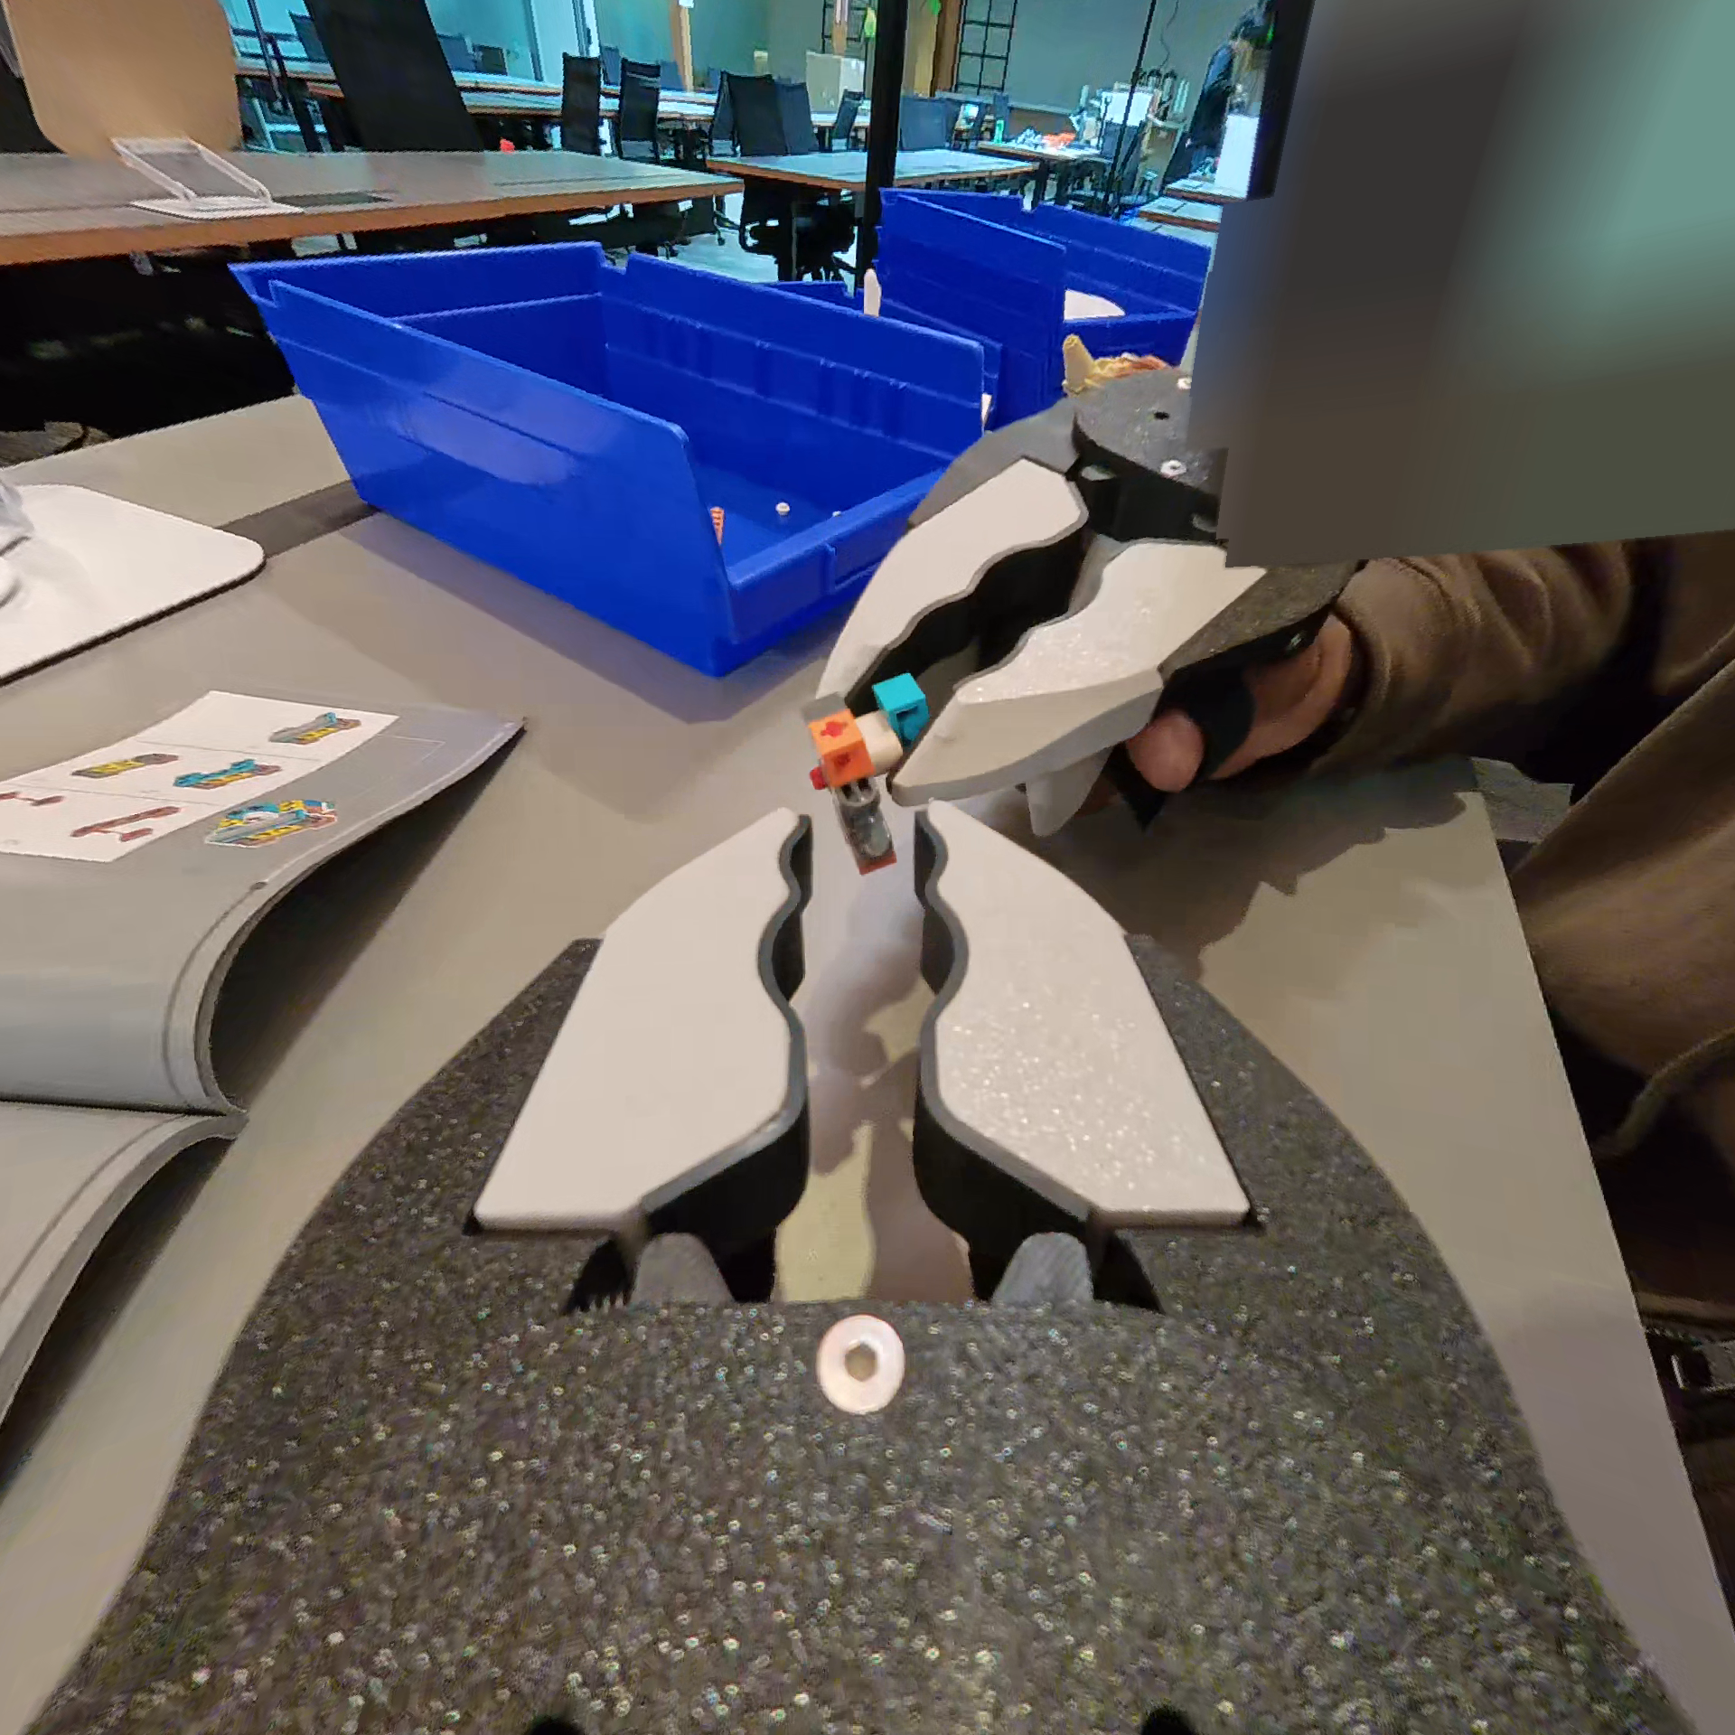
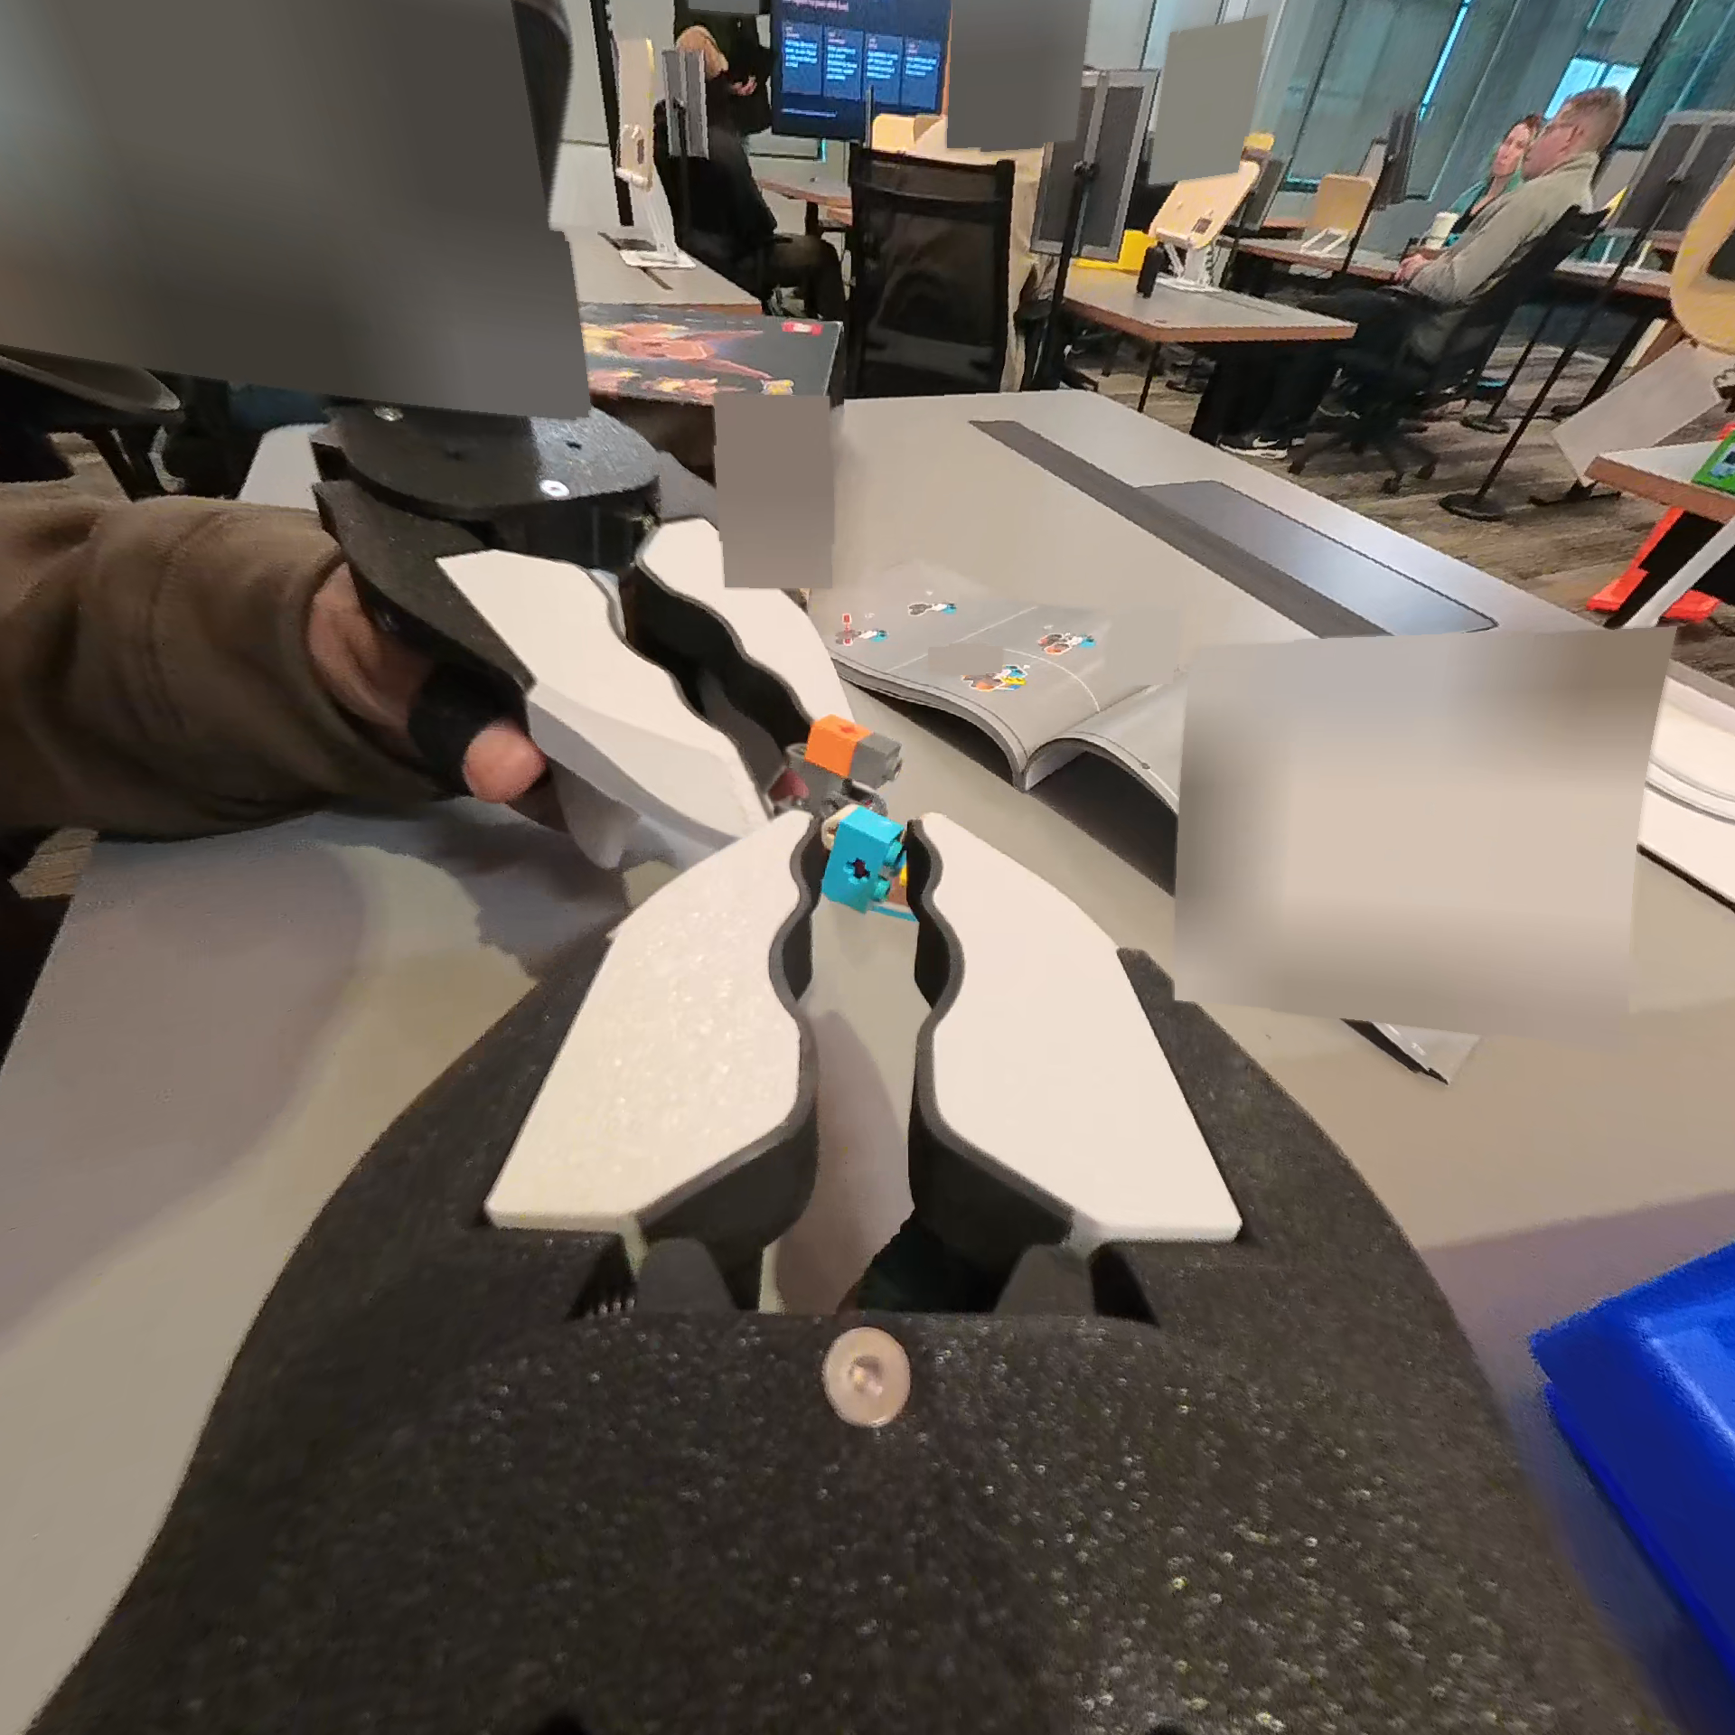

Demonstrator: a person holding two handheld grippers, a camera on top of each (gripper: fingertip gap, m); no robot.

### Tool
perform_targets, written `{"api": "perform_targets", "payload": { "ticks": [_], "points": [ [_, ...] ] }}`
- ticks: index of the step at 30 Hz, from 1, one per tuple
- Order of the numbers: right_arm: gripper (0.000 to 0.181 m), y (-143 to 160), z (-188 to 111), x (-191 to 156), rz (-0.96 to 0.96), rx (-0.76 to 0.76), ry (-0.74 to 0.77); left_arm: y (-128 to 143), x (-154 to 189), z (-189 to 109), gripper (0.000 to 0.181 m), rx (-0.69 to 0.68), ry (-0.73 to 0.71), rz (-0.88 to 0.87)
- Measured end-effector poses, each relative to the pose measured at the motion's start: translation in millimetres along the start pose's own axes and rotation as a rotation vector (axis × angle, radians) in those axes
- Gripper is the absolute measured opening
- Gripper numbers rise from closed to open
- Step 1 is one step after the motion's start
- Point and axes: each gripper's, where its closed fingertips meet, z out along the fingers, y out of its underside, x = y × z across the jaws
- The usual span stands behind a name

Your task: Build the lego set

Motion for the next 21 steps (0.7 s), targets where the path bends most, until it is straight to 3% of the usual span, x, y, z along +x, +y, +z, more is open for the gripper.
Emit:
{"api": "perform_targets", "payload": {
  "ticks": [21],
  "points": [
    [0.016,-13,-6,-7,-0.166,0.044,0.039,-13,7,-7,0.010,0.109,0.098,-0.078]
  ]
}}
